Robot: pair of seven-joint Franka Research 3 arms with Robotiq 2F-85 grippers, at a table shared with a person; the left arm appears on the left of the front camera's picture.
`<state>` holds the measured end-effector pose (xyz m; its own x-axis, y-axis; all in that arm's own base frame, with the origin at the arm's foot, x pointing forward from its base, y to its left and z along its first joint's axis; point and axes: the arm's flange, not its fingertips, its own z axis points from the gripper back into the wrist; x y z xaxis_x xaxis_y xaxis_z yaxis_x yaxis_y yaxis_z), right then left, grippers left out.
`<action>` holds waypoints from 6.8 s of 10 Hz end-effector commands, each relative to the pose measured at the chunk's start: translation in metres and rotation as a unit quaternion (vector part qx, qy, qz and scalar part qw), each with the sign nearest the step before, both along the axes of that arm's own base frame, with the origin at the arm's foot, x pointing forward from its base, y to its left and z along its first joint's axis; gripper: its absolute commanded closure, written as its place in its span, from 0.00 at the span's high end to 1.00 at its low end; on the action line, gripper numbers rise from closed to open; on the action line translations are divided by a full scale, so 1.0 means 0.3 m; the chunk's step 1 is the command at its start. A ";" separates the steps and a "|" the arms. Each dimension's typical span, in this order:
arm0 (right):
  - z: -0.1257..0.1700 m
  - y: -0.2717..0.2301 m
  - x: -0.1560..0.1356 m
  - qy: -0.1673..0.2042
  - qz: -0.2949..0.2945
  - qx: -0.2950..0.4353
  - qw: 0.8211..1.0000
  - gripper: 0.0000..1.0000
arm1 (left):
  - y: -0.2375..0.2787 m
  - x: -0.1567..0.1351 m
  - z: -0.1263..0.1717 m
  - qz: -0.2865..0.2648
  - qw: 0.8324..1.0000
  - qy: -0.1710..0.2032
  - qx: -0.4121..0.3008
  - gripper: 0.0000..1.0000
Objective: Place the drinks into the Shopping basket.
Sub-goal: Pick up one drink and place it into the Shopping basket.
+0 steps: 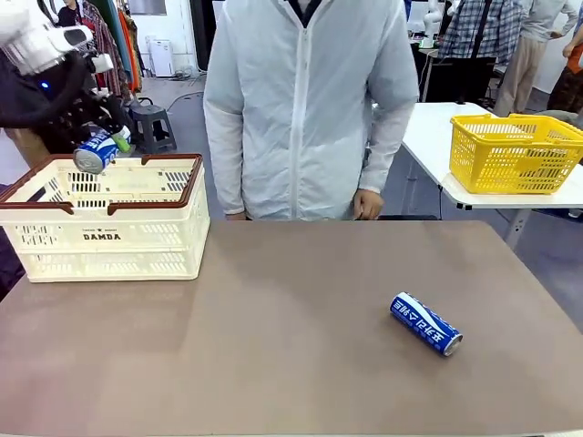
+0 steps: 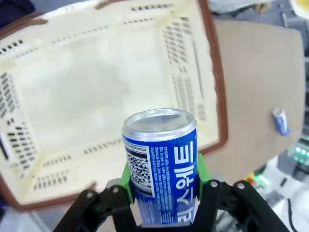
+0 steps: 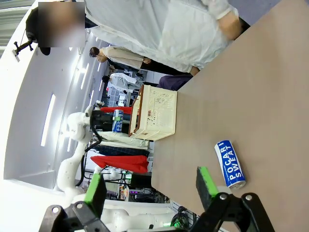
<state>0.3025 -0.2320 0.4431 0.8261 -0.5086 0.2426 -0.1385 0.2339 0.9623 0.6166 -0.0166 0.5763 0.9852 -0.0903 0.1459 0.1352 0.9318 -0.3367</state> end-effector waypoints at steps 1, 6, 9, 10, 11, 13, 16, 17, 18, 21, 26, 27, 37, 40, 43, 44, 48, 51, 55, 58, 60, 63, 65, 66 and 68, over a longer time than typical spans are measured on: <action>0.009 0.004 -0.001 -0.004 0.001 -0.001 1.000 1.00 | -0.012 0.090 -0.052 0.056 0.998 -0.012 -0.004 0.00; 0.009 0.004 -0.001 -0.004 0.001 -0.001 1.000 1.00 | -0.072 0.171 -0.401 0.091 0.995 0.026 0.034 0.00; 0.009 0.004 -0.001 -0.004 0.001 -0.001 1.000 1.00 | -0.094 0.188 -0.455 0.092 0.993 0.036 0.065 0.00; 0.009 0.004 -0.001 -0.004 0.001 -0.001 1.000 1.00 | -0.097 0.182 -0.455 0.092 0.993 0.034 0.068 0.00; 0.009 0.004 -0.001 -0.004 0.001 -0.001 1.000 1.00 | -0.099 0.194 -0.462 0.090 0.993 0.036 0.072 0.00; 0.009 0.004 -0.001 -0.004 0.001 -0.001 1.000 1.00 | -0.100 0.191 -0.472 0.087 0.993 0.044 0.073 0.57; 0.009 0.004 -0.001 -0.004 0.001 -0.001 1.000 1.00 | -0.086 0.173 -0.447 0.088 0.993 0.038 0.065 1.00; 0.009 0.004 -0.001 -0.004 0.001 -0.001 1.000 1.00 | -0.079 0.161 -0.429 0.090 0.994 0.035 0.061 1.00; 0.009 0.004 -0.001 -0.004 0.001 -0.001 1.000 1.00 | -0.072 0.138 -0.401 0.083 0.995 0.031 0.049 1.00; 0.009 0.004 -0.001 -0.004 0.001 -0.001 1.000 1.00 | -0.006 -0.071 -0.138 0.004 0.992 0.082 -0.093 1.00; 0.009 0.004 -0.001 -0.004 0.001 -0.001 1.000 1.00 | 0.213 -0.642 -0.057 -0.136 0.956 0.038 -0.258 1.00; 0.009 0.004 -0.001 -0.004 0.001 -0.001 1.000 1.00 | 0.280 -0.755 -0.164 -0.145 0.939 0.012 -0.312 1.00; 0.009 0.004 -0.001 -0.004 0.001 -0.001 1.000 1.00 | 0.421 -0.940 -0.377 -0.065 0.905 -0.058 -0.416 1.00; 0.009 0.004 -0.001 -0.004 0.001 -0.001 1.000 1.00 | 0.421 -0.940 -0.377 -0.065 0.905 -0.058 -0.416 1.00; 0.065 0.079 0.004 0.021 0.039 -0.092 0.995 1.00 | 0.421 -0.940 -0.377 -0.065 0.905 -0.058 -0.416 1.00; 0.121 0.205 0.038 0.026 0.080 -0.196 0.977 1.00 | 0.421 -0.940 -0.377 -0.065 0.905 -0.058 -0.416 1.00; 0.097 0.614 0.177 0.039 0.149 -0.406 0.901 1.00 | 0.421 -0.940 -0.377 -0.065 0.905 -0.058 -0.416 1.00; 0.023 0.886 0.167 -0.037 0.200 -0.551 0.809 1.00 | 0.421 -0.940 -0.377 -0.065 0.905 -0.058 -0.416 1.00; 0.067 0.938 0.207 -0.032 0.213 -0.538 0.815 1.00 | 0.421 -0.940 -0.377 -0.065 0.905 -0.058 -0.416 1.00; -0.041 1.075 0.283 0.078 0.278 -0.571 0.769 1.00 | 0.421 -0.940 -0.377 -0.065 0.905 -0.058 -0.416 1.00; -0.100 1.057 0.345 0.069 0.272 -0.574 0.769 1.00 | 0.421 -0.940 -0.377 -0.065 0.905 -0.058 -0.416 1.00; -0.034 0.732 0.281 0.045 0.258 -0.542 0.799 1.00 | 0.421 -0.940 -0.377 -0.065 0.905 -0.058 -0.416 1.00; -0.063 0.605 0.256 0.058 0.238 -0.525 0.815 1.00 | 0.421 -0.940 -0.377 -0.065 0.905 -0.058 -0.416 1.00; -0.074 0.580 0.257 0.059 0.230 -0.514 0.824 1.00 | 0.421 -0.940 -0.377 -0.065 0.905 -0.058 -0.416 1.00; -0.088 0.604 0.292 0.044 0.216 -0.513 0.830 1.00 | 0.421 -0.940 -0.377 -0.065 0.905 -0.058 -0.416 1.00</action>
